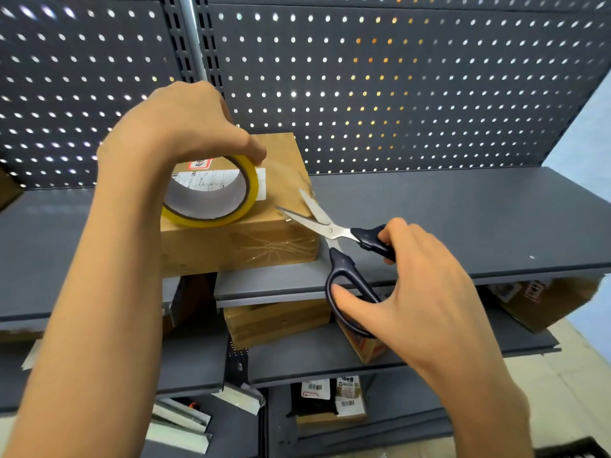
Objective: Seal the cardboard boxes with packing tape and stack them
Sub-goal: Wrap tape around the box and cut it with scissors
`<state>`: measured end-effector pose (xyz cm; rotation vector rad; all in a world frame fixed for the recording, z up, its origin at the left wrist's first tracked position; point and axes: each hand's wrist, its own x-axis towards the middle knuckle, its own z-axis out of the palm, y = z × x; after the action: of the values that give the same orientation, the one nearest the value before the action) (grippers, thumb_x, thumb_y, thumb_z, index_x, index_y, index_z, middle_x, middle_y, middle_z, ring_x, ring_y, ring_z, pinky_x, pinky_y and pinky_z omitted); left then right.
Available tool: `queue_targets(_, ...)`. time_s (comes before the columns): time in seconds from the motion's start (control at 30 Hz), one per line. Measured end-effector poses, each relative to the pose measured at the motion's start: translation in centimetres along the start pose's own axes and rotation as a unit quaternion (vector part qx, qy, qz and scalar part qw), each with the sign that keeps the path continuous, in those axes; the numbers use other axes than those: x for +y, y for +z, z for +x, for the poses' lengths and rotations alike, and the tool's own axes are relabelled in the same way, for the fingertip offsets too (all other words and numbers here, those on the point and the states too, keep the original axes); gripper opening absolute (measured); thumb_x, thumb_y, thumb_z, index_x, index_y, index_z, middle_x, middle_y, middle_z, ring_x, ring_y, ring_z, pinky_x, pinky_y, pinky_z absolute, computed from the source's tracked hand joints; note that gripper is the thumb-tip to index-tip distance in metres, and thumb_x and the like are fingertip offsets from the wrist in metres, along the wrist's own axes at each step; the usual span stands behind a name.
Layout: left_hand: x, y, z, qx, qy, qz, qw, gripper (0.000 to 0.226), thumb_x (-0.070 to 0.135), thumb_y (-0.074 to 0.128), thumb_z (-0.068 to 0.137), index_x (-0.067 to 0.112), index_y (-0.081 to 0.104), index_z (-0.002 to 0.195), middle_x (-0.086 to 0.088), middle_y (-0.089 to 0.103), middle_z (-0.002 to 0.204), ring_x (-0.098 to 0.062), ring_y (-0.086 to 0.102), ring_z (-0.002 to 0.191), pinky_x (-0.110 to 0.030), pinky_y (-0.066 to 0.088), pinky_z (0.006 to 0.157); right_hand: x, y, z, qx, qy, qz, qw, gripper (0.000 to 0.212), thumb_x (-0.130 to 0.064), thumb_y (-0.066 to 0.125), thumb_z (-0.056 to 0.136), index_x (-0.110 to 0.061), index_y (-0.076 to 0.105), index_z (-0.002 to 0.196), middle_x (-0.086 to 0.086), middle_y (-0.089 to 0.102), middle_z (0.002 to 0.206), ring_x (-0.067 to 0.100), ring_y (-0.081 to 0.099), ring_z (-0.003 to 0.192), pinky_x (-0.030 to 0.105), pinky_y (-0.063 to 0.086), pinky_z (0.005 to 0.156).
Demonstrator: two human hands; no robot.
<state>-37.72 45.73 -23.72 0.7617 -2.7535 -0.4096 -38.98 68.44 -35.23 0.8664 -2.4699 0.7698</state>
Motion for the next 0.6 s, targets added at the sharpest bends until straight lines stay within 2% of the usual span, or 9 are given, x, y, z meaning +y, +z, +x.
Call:
queue_targets(0.07,0.0,0.0,0.0,0.000,0.002,0.001,1.000,0.060,0.047,0.074,0.067,-0.006,0.068,0.094,-0.015,0.060,0.082,-0.026,0.047,0.070,-0.030,0.035,0.053,-0.1,0.5,0.2,0.010,0.008,-0.012,1.000,0.040,-0.059,0.054,0.072,-0.026,0.037,0.086,-0.009,0.043,0.076,0.014,0.043,0.072,0.023,0.027,0.058)
queue_targets(0.13,0.0,0.0,-0.1,0.003,0.004,0.002,1.000,0.059,0.046,0.074,0.068,-0.008,0.067,0.092,-0.014,0.056,0.078,-0.026,0.044,0.067,-0.030,0.033,0.052,-0.3,0.9,0.4,0.027,0.016,-0.024,0.999,0.041,-0.053,0.064,0.074,-0.023,0.038,0.085,-0.006,0.045,0.077,0.018,0.046,0.072,0.026,0.029,0.061)
queue_targets(0.33,-0.2,0.1,-0.1,0.009,0.010,0.002,1.000,0.056,0.047,0.073,0.067,-0.005,0.068,0.087,-0.016,0.061,0.077,-0.023,0.044,0.061,-0.029,0.035,0.052,-1.6,2.1,1.1,0.055,0.020,-0.036,0.998,0.038,-0.045,0.069,0.078,-0.017,0.044,0.086,-0.003,0.046,0.077,0.019,0.047,0.071,0.027,0.032,0.062)
queue_targets(0.6,-0.2,0.3,0.0,0.022,0.023,0.005,0.999,0.056,0.045,0.073,0.068,-0.004,0.068,0.095,-0.012,0.056,0.078,-0.024,0.044,0.064,-0.029,0.034,0.052,-2.1,2.7,1.5,0.066,0.029,-0.032,0.997,0.033,-0.038,0.073,0.079,-0.015,0.051,0.088,0.000,0.052,0.077,0.021,0.052,0.070,0.026,0.033,0.060)
